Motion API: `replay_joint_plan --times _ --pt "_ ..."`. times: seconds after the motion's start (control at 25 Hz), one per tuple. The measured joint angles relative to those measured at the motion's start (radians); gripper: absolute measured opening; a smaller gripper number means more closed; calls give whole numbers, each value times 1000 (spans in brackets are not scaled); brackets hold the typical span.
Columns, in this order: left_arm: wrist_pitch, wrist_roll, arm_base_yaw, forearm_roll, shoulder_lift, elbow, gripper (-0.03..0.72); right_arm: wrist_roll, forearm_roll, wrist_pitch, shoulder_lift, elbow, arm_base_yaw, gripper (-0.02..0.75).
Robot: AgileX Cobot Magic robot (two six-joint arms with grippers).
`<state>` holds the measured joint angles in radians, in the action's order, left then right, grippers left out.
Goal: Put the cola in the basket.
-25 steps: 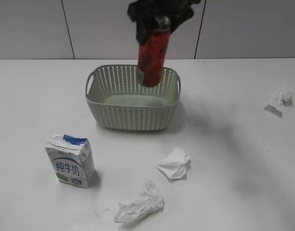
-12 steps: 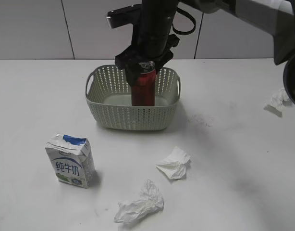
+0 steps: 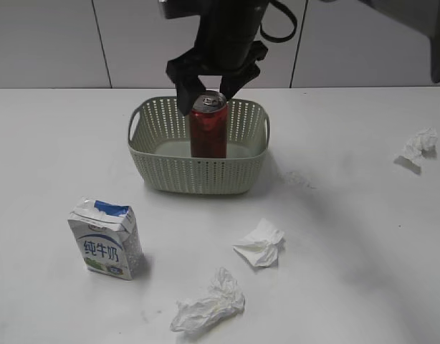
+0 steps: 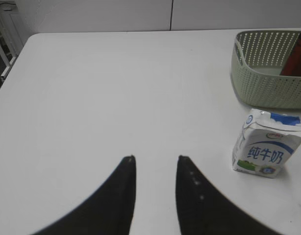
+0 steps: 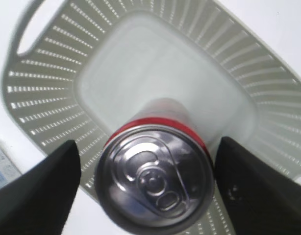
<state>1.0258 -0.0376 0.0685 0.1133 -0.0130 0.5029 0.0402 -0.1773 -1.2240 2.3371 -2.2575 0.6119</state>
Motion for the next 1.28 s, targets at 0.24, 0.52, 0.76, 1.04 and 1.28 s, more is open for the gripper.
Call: replay_joint_plan --times 0.24,0.52,0.76,1.04,1.28 --pt "0 0 0 0 0 0 229 -16 -18 1 -78 0 -127 645" --pt "0 0 0 0 0 0 228 -21 -11 2 -204 -1 -323 631" --pt "0 0 0 0 0 0 228 -40 -2 6 -317 129 -482 600" --pt "0 0 0 0 0 0 228 -7 6 7 -538 479 -533 580" --pt "0 0 0 0 0 0 228 27 6 16 -846 896 -533 580"
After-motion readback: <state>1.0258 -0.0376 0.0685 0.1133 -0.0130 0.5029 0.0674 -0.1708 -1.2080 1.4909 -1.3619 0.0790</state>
